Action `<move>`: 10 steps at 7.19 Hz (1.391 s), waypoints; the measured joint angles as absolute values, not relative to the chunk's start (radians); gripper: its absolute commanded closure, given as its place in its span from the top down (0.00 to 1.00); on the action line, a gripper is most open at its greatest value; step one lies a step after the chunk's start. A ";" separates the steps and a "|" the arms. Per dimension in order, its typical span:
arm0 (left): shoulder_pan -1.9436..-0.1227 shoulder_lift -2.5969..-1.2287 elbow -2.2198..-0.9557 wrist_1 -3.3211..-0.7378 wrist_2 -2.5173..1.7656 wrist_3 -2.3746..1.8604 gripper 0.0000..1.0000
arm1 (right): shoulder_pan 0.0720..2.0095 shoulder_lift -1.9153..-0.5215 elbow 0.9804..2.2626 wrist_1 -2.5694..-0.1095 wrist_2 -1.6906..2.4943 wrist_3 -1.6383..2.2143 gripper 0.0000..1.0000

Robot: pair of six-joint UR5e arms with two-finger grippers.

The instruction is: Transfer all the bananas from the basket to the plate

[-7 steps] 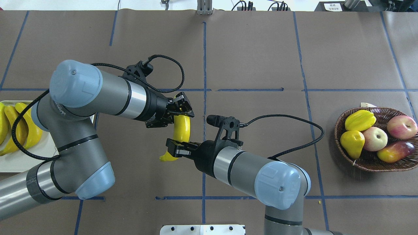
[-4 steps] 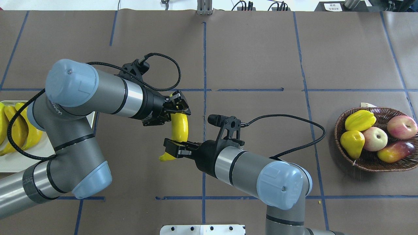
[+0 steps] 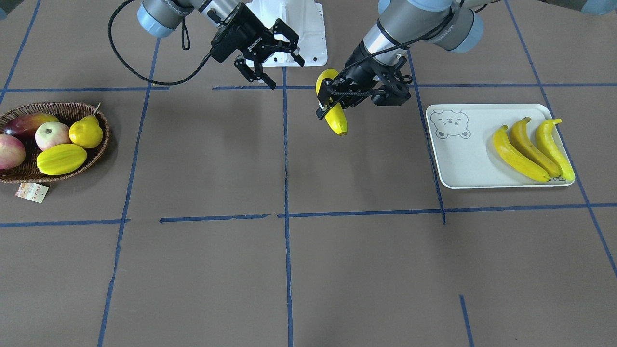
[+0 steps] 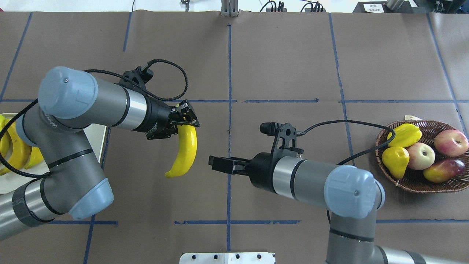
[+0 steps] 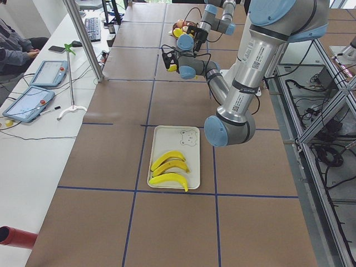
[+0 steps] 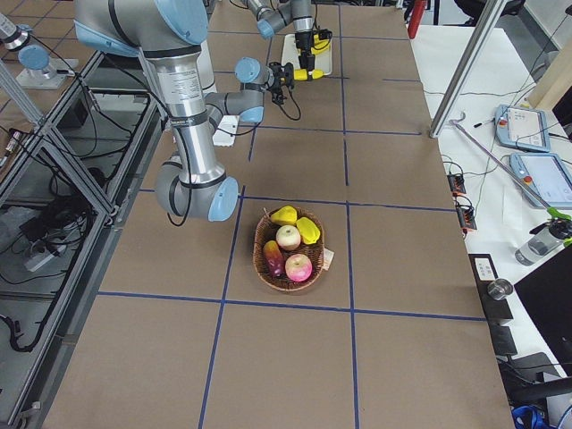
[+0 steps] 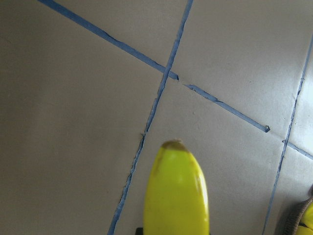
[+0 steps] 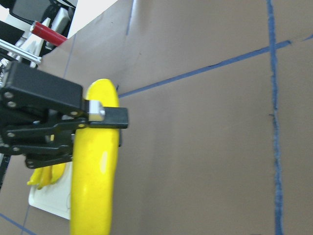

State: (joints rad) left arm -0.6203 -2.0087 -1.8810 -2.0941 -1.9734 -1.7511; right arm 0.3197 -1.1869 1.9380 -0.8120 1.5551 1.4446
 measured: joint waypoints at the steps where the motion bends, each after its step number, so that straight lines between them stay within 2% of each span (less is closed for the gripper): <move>1: -0.637 -1.974 -1.884 -2.093 -1.973 -1.742 0.00 | 0.395 -1.203 1.945 -0.888 1.664 1.438 1.00; 4: -0.681 -1.839 -1.907 -2.012 -1.974 -1.719 0.00 | 0.583 -1.264 1.957 -1.073 1.892 1.321 1.00; 7: -0.729 -1.751 -1.980 -1.684 -1.932 -1.729 0.02 | 0.747 -1.371 1.990 -1.240 2.039 1.040 1.00; 10: -0.807 -1.642 -1.960 -1.646 -1.895 -1.731 0.05 | 0.951 -1.524 1.997 -1.284 2.193 0.702 1.00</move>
